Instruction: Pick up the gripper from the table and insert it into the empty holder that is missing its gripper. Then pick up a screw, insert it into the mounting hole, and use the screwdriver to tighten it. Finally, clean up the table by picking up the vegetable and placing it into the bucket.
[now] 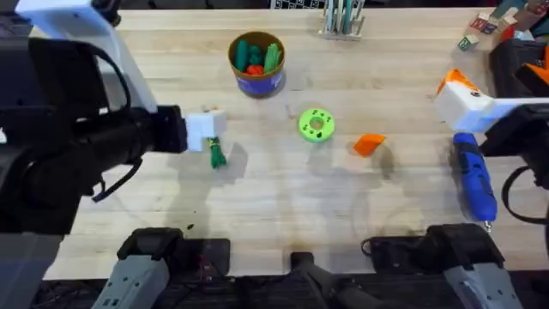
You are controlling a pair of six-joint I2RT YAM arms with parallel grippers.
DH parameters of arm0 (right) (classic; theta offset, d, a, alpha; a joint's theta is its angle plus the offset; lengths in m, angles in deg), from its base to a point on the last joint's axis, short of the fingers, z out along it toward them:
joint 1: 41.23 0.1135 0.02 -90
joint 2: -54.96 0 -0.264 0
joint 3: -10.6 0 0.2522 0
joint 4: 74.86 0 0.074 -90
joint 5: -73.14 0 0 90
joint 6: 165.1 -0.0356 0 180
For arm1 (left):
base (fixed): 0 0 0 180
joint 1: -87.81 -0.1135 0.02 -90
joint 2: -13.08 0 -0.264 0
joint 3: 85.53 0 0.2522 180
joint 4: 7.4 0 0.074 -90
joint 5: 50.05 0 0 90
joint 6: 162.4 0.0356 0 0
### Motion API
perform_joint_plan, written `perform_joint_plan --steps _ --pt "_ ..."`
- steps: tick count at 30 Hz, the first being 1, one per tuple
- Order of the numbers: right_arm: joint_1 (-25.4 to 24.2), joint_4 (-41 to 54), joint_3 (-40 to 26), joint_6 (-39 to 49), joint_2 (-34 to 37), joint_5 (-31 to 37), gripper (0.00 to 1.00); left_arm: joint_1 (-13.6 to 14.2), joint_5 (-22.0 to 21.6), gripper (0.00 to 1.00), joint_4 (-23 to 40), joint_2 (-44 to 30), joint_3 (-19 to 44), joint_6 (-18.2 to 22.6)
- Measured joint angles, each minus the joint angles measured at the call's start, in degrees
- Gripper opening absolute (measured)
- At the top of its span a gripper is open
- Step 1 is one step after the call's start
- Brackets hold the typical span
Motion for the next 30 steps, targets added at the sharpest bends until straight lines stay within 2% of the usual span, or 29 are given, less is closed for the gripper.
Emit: perform_joint_plan --steps 6,7,12,13,17,18,21,26,30 --pt "0.00 0.02 0.00 0.00 0.00 0.00 0.992 0.02 3.17 0.988 -3.88 -0.07 0.00 -0.41" --pt "-0.01 0.02 0.00 0.00 -0.01 0.00 0.992 0.02 3.39 0.919 -3.89 0.12 0.00 -0.74" --pt "0.00 0.00 0.00 0.00 0.00 0.00 0.992 0.02 4.01 0.156 -3.87 1.15 0.00 0.78" --pt "0.00 0.00 0.00 0.00 0.00 0.00 0.992 0.02 4.23 0.231 -4.02 1.21 0.00 1.34" --pt "0.00 0.02 0.00 0.00 0.00 0.00 0.992 0.07 4.76 0.860 -5.22 1.20 0.00 1.78" --pt "0.00 0.02 0.00 0.00 0.00 0.00 0.992 0.07 4.94 0.953 -5.89 1.20 0.00 1.68" --pt "0.00 0.02 0.00 0.00 0.00 0.00 0.992 0.07 6.26 0.985 -8.50 1.20 0.00 1.40" --pt "0.00 0.02 0.00 0.00 0.00 0.00 0.992 0.07 12.43 0.986 -15.83 1.20 0.01 -0.16" --pt "-0.01 0.02 0.00 0.00 0.00 0.00 0.992 0.07 16.91 0.987 -16.53 1.20 0.02 -2.15"
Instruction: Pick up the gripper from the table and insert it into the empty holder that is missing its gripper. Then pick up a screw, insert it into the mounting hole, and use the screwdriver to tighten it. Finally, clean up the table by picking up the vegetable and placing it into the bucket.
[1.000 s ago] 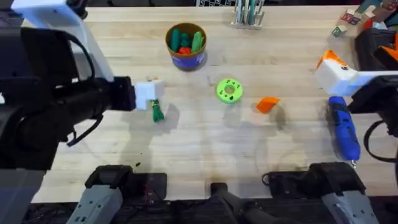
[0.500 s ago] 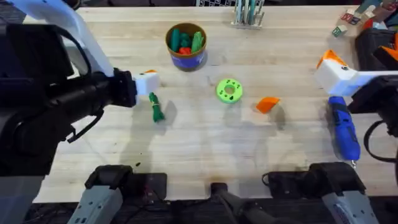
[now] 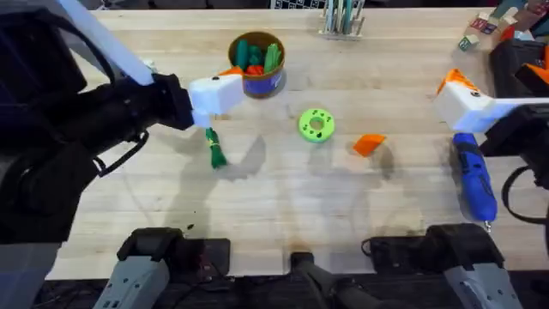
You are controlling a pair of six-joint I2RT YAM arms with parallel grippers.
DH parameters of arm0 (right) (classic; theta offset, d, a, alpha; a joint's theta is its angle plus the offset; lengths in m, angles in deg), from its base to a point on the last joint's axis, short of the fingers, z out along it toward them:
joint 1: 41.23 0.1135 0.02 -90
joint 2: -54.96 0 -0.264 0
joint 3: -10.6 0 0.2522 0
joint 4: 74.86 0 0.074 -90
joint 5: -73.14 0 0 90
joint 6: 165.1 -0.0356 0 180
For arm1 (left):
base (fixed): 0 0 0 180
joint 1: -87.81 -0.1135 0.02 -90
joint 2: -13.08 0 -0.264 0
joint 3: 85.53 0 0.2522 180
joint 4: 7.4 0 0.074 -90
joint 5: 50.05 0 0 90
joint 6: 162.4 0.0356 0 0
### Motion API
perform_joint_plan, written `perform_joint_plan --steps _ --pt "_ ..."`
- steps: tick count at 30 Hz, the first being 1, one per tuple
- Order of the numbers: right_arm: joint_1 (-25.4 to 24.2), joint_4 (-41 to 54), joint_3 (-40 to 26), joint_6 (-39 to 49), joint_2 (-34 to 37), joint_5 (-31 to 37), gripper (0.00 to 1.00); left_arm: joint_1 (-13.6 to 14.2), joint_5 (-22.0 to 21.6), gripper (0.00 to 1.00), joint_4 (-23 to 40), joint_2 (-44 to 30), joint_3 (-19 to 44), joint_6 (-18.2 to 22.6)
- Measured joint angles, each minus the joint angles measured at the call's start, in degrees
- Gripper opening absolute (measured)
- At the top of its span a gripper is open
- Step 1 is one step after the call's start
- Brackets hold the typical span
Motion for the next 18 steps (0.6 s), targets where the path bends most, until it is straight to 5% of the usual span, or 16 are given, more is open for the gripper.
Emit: perform_joint_plan --steps 9,14,18 --pt "0.01 0.00 0.00 -0.01 0.00 0.00 0.991 0.79 2.74 0.986 -0.26 0.24 -0.05 3.70" --pt "0.01 0.00 0.00 -0.02 0.00 0.00 0.992 4.55 2.95 0.987 -10.05 5.78 -4.37 6.82" --pt "0.01 0.00 0.00 -0.02 0.00 0.00 0.992 8.94 2.85 0.987 -20.08 14.93 -14.57 7.45"
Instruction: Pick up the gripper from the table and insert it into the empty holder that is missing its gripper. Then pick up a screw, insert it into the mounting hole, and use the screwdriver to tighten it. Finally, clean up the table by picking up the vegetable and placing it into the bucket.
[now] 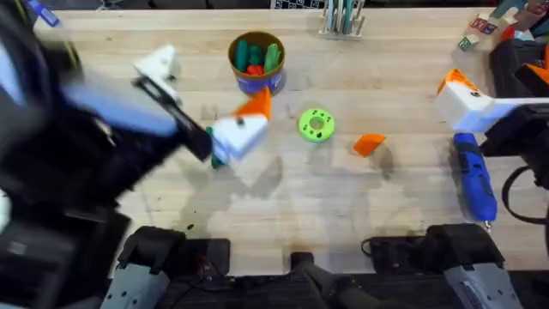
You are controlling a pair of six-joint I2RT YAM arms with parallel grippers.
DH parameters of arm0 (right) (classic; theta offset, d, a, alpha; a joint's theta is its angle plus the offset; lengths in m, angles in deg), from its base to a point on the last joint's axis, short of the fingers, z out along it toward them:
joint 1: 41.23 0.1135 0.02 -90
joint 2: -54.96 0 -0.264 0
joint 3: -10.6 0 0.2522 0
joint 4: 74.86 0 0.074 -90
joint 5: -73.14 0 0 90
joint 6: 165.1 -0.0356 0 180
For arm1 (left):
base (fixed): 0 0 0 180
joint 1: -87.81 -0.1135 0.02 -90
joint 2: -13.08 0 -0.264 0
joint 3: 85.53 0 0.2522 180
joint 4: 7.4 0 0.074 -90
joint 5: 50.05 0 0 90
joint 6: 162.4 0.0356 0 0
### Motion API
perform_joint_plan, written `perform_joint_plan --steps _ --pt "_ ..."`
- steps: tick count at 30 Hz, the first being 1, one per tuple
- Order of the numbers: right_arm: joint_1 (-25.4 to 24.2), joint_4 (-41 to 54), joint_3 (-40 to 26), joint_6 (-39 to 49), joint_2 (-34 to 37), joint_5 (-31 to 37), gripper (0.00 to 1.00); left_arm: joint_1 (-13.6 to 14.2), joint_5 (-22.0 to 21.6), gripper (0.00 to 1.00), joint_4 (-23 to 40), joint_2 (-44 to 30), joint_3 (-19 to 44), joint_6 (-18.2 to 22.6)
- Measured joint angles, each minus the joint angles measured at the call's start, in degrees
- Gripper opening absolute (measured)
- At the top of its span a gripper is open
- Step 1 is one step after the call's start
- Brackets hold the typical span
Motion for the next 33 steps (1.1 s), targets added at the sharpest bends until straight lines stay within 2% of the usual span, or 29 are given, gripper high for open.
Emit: perform_joint_plan --steps 3,6,11,15,19,33 --pt "0.00 0.00 0.00 0.00 0.00 0.00 0.992 3.82 -0.28 0.987 -7.04 7.41 -9.15 -0.95" --pt "0.00 0.00 0.00 0.00 0.00 0.00 0.992 7.63 -2.01 0.987 -13.67 14.79 -18.06 -4.03" --pt "0.00 0.00 0.00 0.00 0.00 0.00 0.992 11.27 -4.13 0.987 -17.24 23.63 -26.43 -6.90" --pt "0.00 0.00 0.00 0.00 0.00 0.00 0.992 12.13 -4.85 0.986 -14.96 25.61 -27.35 -8.15" --pt "0.00 0.00 0.00 0.01 0.00 0.00 0.992 12.17 -4.84 0.988 -7.57 25.78 -27.35 -10.19" --pt "0.00 0.00 0.00 0.00 0.00 0.00 0.992 12.17 -4.81 0.986 -7.31 25.79 -27.26 -11.91"
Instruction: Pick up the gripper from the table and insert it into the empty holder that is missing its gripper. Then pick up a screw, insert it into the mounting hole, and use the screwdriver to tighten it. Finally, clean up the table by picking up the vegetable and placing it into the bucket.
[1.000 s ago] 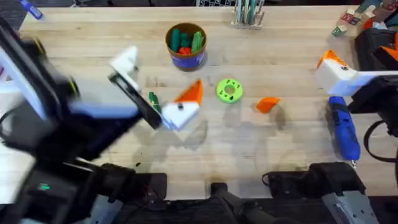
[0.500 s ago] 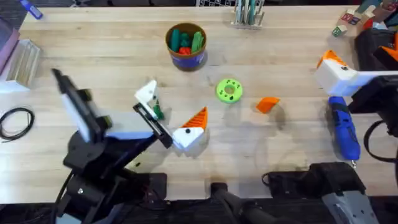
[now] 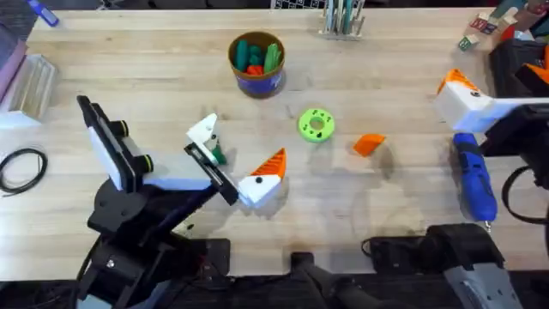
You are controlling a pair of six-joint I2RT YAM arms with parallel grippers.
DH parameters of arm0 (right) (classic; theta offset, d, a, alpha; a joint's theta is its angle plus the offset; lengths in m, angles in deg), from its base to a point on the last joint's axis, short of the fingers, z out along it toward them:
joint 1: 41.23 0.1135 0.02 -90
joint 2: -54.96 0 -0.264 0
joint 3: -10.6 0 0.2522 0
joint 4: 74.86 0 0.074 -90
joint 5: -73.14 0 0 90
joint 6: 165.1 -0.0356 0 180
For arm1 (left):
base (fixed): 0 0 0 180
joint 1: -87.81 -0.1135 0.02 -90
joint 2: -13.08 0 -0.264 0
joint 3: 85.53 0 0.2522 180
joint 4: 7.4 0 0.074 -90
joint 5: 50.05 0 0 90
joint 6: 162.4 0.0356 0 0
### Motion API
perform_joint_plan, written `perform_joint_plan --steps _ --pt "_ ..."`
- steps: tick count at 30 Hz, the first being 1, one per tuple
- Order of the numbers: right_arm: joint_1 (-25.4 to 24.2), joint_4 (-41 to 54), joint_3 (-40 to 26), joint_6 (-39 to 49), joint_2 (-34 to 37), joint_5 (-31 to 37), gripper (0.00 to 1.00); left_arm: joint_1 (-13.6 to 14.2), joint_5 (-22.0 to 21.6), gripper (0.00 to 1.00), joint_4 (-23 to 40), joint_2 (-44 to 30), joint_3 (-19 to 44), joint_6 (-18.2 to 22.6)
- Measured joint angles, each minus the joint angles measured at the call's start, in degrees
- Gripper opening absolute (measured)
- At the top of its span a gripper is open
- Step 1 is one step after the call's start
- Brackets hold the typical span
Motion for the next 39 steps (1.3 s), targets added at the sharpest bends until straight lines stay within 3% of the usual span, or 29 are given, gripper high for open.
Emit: perform_joint_plan --steps 20,25,32,39 --pt "0.00 -0.43 0.00 -1.33 0.00 -0.02 0.992 0.00 0.00 0.986 0.00 0.00 0.00 -0.04" --pt "0.00 5.44 -0.04 -3.31 1.29 -4.49 0.992 0.00 0.00 0.986 0.00 0.00 0.00 -0.04" --pt "2.30 16.93 -2.88 3.35 16.97 -10.44 0.992 0.00 0.00 0.985 0.00 0.00 0.00 -0.03" --pt "3.91 19.46 -9.24 8.40 33.74 -11.44 0.992 0.00 0.00 0.986 0.00 0.00 0.00 -0.04"
